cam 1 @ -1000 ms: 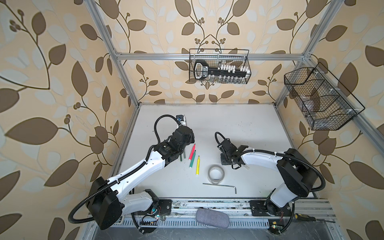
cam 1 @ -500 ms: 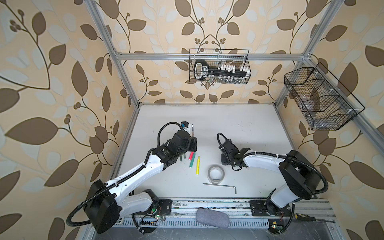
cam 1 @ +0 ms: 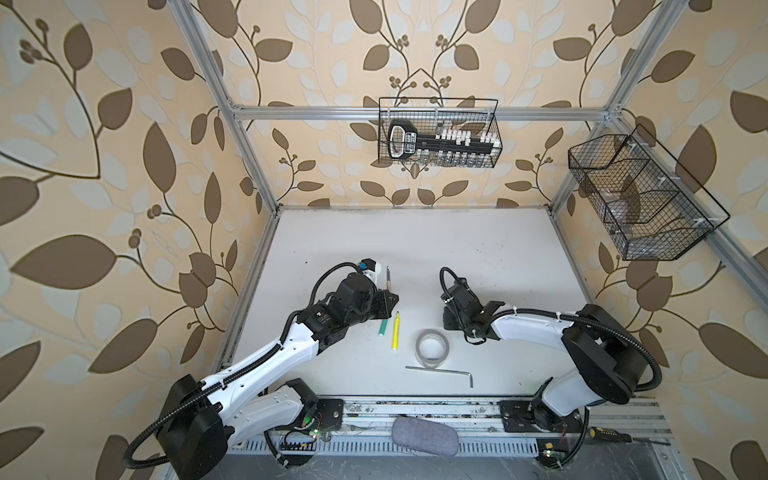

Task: Insert the pens into the pen caps
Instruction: 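Lift the tan cap with the right gripper and carry it toward the pen nib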

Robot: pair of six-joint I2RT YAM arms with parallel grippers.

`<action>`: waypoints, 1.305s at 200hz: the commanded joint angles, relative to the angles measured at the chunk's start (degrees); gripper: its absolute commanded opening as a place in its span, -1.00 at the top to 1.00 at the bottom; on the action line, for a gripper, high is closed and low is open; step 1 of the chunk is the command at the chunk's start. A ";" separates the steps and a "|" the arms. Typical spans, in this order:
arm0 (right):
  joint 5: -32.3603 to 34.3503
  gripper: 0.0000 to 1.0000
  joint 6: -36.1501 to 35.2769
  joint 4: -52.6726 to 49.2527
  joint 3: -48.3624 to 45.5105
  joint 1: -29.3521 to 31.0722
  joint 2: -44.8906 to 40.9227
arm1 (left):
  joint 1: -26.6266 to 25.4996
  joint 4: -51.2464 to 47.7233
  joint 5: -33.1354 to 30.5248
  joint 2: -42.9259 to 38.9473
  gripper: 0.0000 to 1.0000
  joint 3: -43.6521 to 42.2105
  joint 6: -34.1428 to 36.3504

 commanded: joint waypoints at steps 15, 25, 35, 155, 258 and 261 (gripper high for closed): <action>-5.22 0.61 2.27 -1.88 -4.77 -2.86 -2.70 | -0.21 5.55 4.96 3.47 1.00 1.60 -2.30; -5.39 0.61 2.73 -1.39 -5.36 -3.34 -3.80 | -0.39 6.04 5.00 4.15 1.00 2.04 -2.33; -5.21 0.61 2.93 -0.97 -5.85 -3.51 -5.00 | -0.61 6.42 5.05 4.71 1.00 2.48 -2.28; -5.12 0.67 4.96 1.02 -5.22 -6.30 -10.87 | -4.20 6.79 3.86 13.09 1.00 7.16 0.59; -5.52 0.71 7.30 4.46 -5.72 -6.26 -11.32 | -6.23 7.33 7.54 20.01 1.00 10.86 2.41; -5.48 0.71 7.38 4.57 -5.69 -6.24 -11.29 | -6.23 7.45 7.63 20.11 1.00 10.86 2.43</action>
